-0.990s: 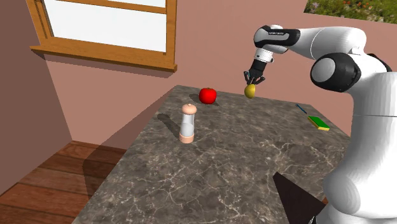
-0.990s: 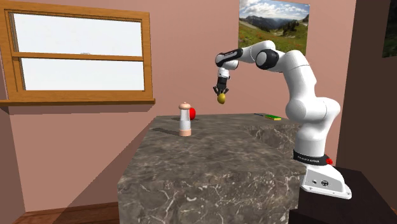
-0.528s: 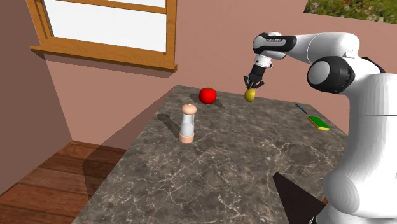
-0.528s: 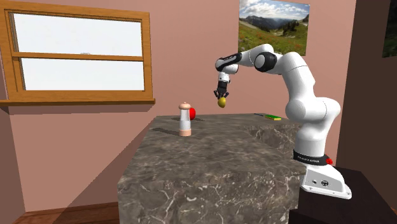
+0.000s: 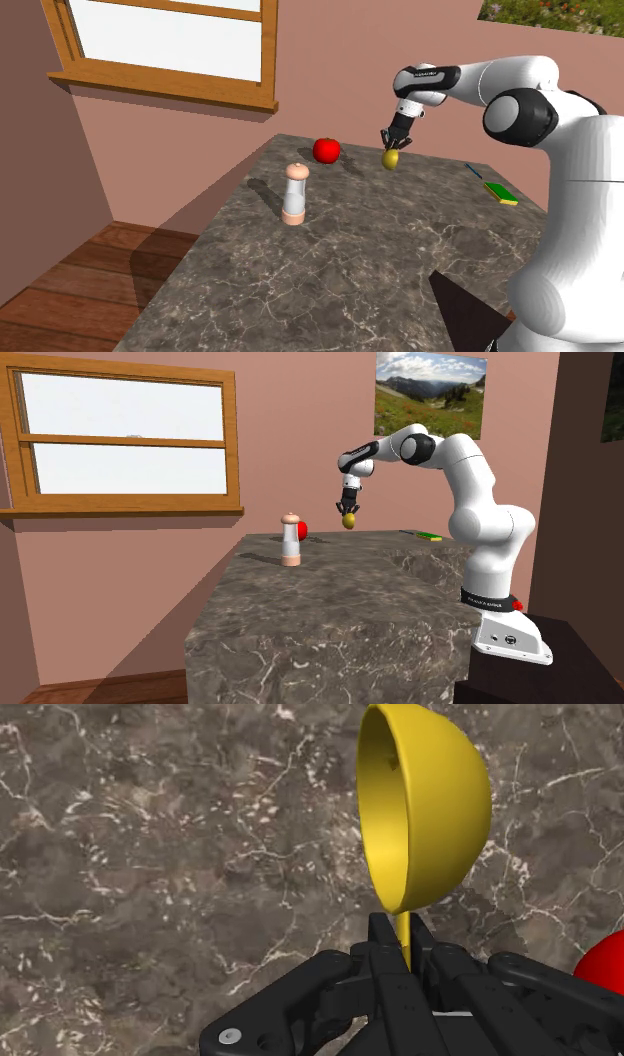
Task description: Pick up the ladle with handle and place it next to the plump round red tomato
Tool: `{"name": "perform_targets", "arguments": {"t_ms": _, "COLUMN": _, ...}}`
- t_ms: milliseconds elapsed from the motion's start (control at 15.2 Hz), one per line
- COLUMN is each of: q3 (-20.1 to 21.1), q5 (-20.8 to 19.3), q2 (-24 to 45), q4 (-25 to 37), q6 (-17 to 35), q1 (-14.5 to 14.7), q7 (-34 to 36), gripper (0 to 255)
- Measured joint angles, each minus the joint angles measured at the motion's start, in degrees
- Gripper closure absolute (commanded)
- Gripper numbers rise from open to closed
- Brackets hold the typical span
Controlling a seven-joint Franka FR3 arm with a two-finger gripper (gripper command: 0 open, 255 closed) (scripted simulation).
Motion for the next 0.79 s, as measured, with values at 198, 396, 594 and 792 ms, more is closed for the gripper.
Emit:
{"name": "perform_targets", "arguments": {"t_ms": 198, "q3": -0.01, "q5": 0.05, "q2": 0.25, "q4": -1.92, "q6": 2.15, "q1": 0.02, "q7": -0.28, "gripper": 255}}
{"name": "perform_targets", "arguments": {"t_ms": 396, "q3": -0.01, "q5": 0.12, "q2": 0.32, "q4": -4.04, "q6": 4.31, "q1": 0.02, "q7": -0.6, "gripper": 255}}
{"name": "perform_targets", "arguments": {"t_ms": 594, "q3": 0.0, "q5": 0.16, "q2": 0.8, "q4": -5.62, "q6": 6.36, "q1": 0.09, "q7": -0.82, "gripper": 255}}
{"name": "perform_targets", "arguments": {"t_ms": 792, "q3": -0.03, "q5": 0.2, "q2": 1.51, "q4": -6.72, "q6": 8.16, "q1": 0.06, "q7": -1.13, "gripper": 255}}
